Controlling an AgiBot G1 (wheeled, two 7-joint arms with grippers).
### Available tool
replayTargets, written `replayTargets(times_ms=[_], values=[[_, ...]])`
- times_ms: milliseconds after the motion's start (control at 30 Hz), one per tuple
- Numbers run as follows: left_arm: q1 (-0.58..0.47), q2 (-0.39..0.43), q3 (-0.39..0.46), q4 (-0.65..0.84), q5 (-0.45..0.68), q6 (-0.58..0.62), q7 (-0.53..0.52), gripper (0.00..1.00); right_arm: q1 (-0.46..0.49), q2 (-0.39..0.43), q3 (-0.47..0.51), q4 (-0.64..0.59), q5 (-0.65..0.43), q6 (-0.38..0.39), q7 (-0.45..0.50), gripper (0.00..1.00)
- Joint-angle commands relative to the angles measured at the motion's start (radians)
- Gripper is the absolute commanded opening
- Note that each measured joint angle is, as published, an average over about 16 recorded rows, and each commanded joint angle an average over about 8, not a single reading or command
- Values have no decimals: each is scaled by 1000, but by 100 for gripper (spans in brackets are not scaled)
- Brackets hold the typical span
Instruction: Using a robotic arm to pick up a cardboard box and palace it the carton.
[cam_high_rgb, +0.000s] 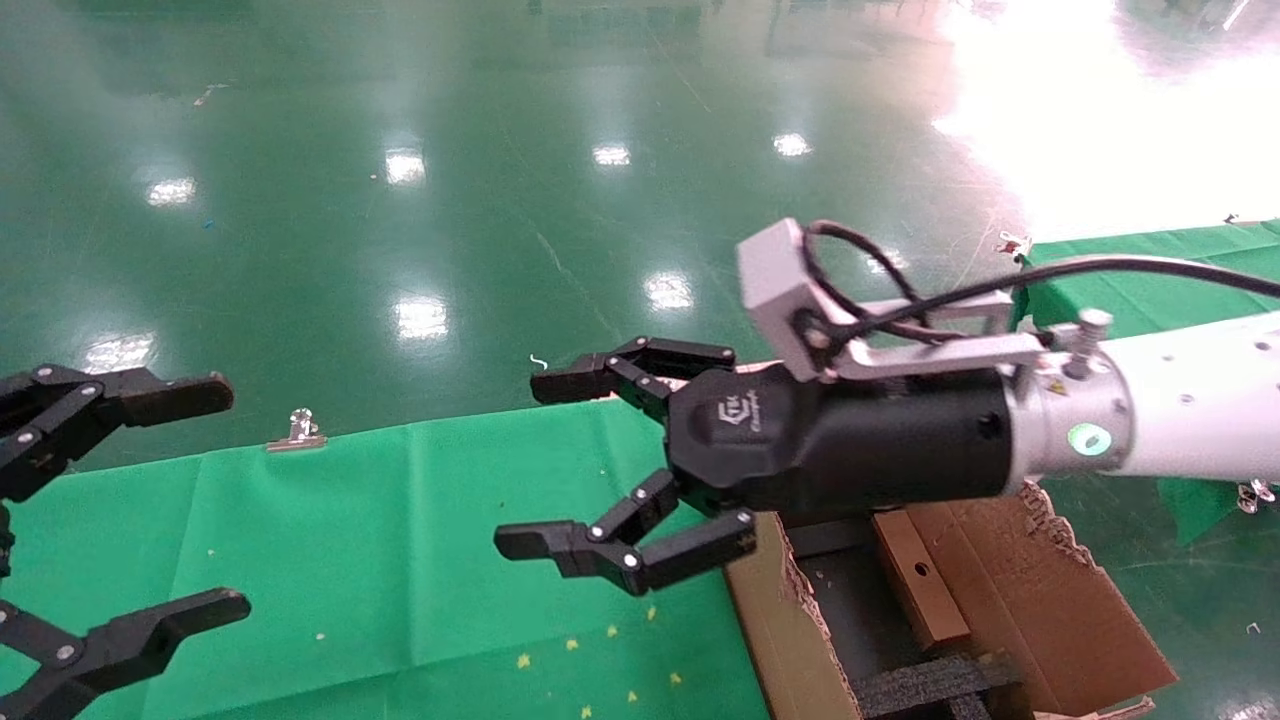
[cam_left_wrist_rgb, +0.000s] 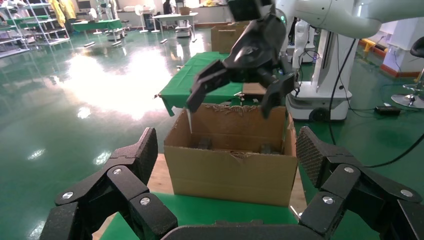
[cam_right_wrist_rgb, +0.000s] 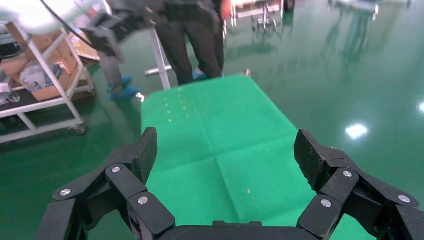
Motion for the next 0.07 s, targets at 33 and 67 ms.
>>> replayTargets(times_ms=[33,67], values=[[0,0,0,0,0,0,0,100,-65,-2,97,9,15,-40,-60,100],[0,0,0,0,0,0,0,100,-75,-3,110,10,17,-46,-68,100]])
